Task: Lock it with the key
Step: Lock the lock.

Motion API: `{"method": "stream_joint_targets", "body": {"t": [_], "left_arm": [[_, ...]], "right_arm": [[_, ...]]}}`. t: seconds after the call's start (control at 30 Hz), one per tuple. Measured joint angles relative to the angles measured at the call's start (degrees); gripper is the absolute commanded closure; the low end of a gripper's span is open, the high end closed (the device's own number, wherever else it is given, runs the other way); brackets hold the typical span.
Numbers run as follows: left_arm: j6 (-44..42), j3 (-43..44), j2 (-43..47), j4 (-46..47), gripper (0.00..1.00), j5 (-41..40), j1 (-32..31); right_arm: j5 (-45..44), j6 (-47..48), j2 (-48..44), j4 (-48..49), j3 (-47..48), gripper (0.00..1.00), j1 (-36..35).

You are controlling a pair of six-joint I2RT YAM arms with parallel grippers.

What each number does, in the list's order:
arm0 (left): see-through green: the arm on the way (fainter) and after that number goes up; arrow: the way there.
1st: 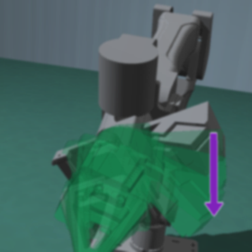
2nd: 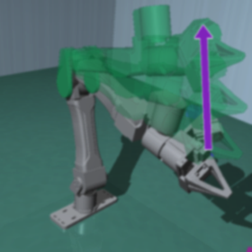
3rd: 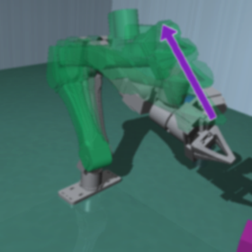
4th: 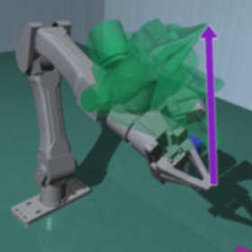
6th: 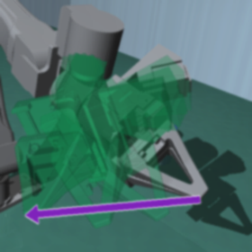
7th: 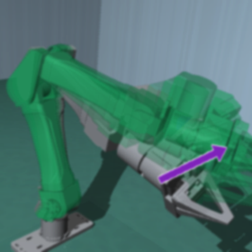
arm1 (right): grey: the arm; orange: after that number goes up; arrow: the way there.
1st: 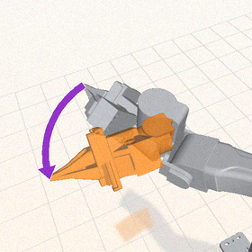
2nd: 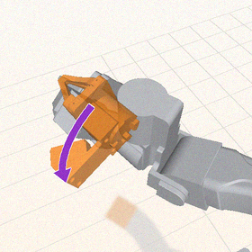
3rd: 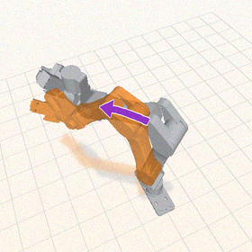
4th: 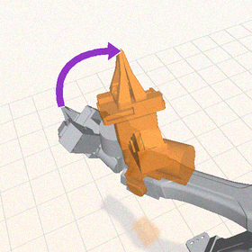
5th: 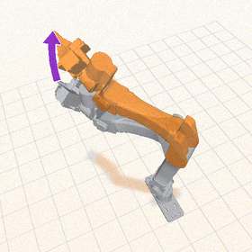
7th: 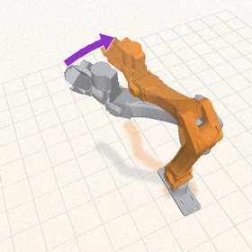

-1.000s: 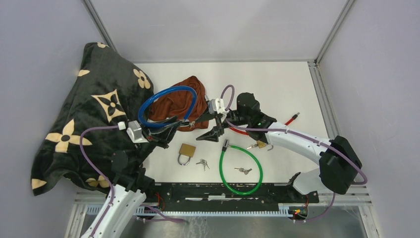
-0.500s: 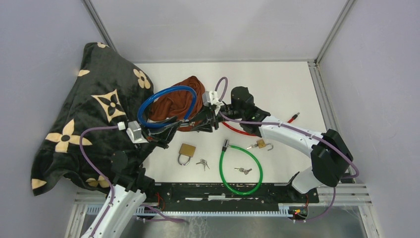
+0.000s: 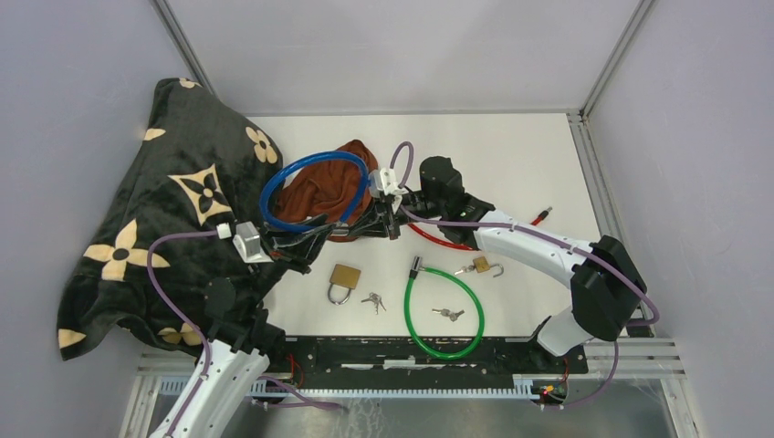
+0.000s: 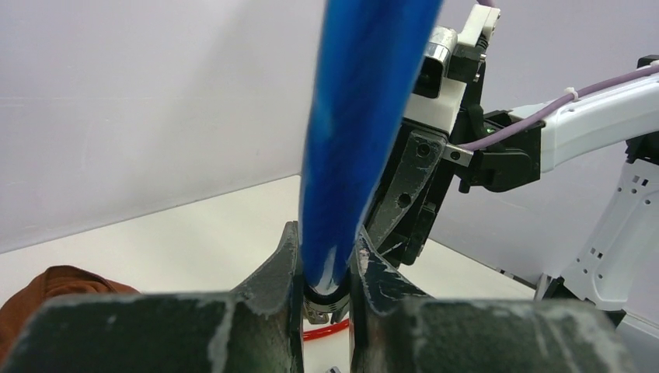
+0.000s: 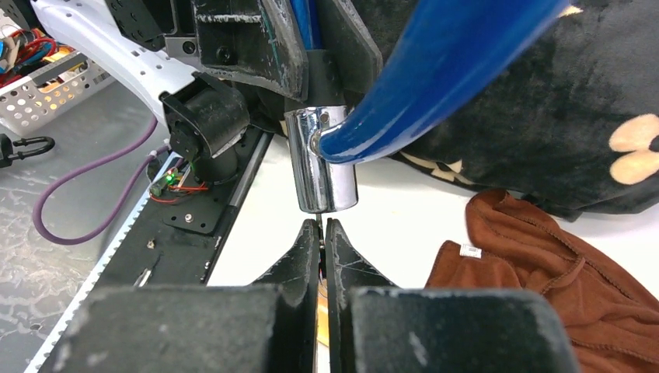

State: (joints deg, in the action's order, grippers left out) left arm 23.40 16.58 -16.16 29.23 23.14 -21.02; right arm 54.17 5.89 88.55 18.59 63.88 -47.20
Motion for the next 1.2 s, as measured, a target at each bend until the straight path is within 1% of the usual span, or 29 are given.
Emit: {"method": "stream_joint_targets", "body": {"t": [0.13, 0.4, 0.63, 0.73, 0.8, 0.9, 0.97, 1.1, 1.13, 1.2], "left_arm": [[0.1, 0.0, 0.1, -0.6, 0.98, 0.0, 0.0], [0.1, -0.1, -0.2, -5.3, 0.98, 2.3, -0.4], [0.4, -0.1, -0.1, -6.0, 0.98, 2.0, -0.4], [2.8, 0.1, 0.3, -3.3, 0.98, -1.5, -0.2], [5.9, 1.4, 0.5, -0.9, 0.98, -3.6, 0.0], [9.6, 3.8, -0.3, 2.4, 0.98, -4.2, 0.0], [9.9, 4.6, -0.4, 4.0, 0.98, -4.2, 0.0], [7.9, 4.7, 0.7, 3.7, 0.98, -4.7, 0.0], [5.6, 4.7, 1.2, 3.0, 0.98, -4.7, 0.0], [-1.9, 4.7, 2.9, -0.4, 0.98, -6.0, 0.0]], "right_arm": [[-0.4, 1.4, -0.3, 0.0, -0.7, 1.00, 0.4], [-1.7, 3.1, -2.3, 2.5, -7.0, 1.00, 1.5], [-1.4, 2.6, -2.3, 7.0, -9.4, 1.00, 1.6], [-1.0, 1.7, -2.4, 7.4, -11.9, 1.00, 3.5], [-1.2, 1.2, -2.3, 6.5, -13.7, 1.00, 5.1], [-1.6, 0.8, -2.3, 6.0, -14.5, 1.00, 5.9], [-2.0, 0.8, -2.4, 5.9, -14.7, 1.00, 6.0], [-3.2, 0.3, -3.1, 5.5, -15.7, 1.00, 6.8], [-3.7, 0.3, -3.3, 4.7, -15.8, 1.00, 7.2], [-5.7, 0.8, -3.9, 2.4, -15.8, 1.00, 7.6]]}}
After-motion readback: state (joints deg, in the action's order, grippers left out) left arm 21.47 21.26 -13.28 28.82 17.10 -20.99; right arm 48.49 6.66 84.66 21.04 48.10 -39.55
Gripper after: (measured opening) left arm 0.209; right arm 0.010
